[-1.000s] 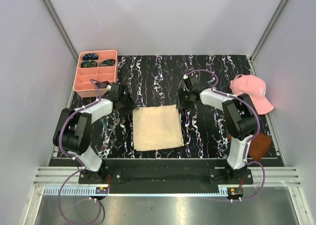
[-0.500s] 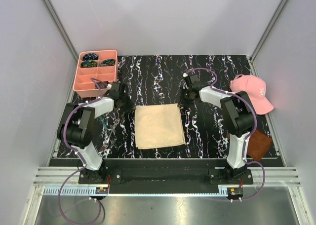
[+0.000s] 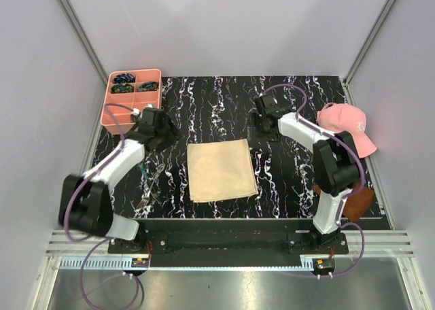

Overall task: Fold the napkin into a case and place the utensils inside
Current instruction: Turn over the upper triangle folded napkin at the center of the board, then pick up the lower triangle-folded napkin from the center of the board.

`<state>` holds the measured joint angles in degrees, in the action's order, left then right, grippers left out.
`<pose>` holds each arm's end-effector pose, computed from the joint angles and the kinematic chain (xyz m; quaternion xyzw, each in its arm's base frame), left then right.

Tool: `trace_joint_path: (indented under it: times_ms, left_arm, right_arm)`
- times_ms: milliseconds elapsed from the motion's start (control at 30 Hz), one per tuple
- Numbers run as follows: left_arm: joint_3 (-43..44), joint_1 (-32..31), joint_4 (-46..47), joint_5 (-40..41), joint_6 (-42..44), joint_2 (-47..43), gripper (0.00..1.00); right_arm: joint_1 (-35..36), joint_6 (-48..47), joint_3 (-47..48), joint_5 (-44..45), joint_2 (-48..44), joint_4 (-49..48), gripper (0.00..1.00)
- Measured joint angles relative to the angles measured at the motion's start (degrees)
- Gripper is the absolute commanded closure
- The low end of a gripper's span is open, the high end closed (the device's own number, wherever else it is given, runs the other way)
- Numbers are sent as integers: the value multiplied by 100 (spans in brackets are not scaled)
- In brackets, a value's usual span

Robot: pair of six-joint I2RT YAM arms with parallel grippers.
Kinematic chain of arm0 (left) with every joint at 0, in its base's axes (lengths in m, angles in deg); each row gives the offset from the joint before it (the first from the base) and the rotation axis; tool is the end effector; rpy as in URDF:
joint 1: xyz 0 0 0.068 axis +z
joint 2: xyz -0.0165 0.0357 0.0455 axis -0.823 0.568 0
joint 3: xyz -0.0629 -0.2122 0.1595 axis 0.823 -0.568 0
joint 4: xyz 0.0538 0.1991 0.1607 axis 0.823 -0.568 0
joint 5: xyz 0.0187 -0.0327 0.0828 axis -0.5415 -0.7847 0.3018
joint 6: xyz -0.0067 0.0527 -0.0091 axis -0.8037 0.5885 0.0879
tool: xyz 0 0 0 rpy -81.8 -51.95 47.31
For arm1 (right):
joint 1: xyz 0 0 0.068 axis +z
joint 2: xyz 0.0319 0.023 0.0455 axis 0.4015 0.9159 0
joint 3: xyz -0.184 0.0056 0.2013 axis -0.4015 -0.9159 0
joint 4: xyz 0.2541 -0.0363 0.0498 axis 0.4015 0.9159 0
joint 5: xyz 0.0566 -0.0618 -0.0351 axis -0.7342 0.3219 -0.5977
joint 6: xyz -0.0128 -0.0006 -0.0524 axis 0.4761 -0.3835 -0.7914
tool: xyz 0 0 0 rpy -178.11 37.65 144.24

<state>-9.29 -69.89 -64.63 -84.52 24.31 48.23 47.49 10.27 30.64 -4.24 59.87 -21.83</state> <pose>0.2999 -0.0775 0.2153 -0.2519 0.9044 -0.1710 0.2989 0.3690 0.1596 0.1895 -0.0217 0.9664 0.0552 0.2502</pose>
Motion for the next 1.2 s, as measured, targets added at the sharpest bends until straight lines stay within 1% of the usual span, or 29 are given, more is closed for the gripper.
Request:
trace_joint_path:
  times_ms: [100,167,200,267,333,400,500,633,700,900,1000,1200]
  left_arm:
    - [-37,0,-378,254,-87,-1117,30]
    - [-44,0,-605,404,-125,-1768,30]
    - [-50,0,-767,476,-125,-2133,30]
    - [-50,0,-1012,533,-122,-2594,30]
    - [-55,4,-1322,570,-120,-2994,30]
    - [-59,4,-1574,595,-94,-3285,29]
    - [-63,4,-1832,634,-9,-3644,30]
    - [-63,4,-2024,651,136,-3985,30]
    - [-72,4,-2065,632,190,-4033,30]
    - [-258,4,-2221,501,232,-4046,30]
    - [-297,4,-2291,470,269,-4087,29]
    - [-297,4,-2288,455,341,-4242,29]
  right_arm:
    - [332,251,48,319,-490,385,11]
    - [776,468,142,391,-706,507,11]
    - [1145,662,227,431,-769,544,11]
    - [1757,973,365,431,-743,553,12]
    - [2468,1331,590,448,-540,619,16]
    - [2979,1624,885,463,-190,710,19]
    - [3427,1906,1423,518,457,837,20]
    - [3700,2100,2175,745,1250,1150,23]
    - [3773,2175,2483,811,1543,1287,27]
    - [3875,2321,2769,920,1899,1488,39]
    - [3917,2361,2865,949,2052,1587,41]
    - [4011,2417,3178,1088,2339,1810,41]
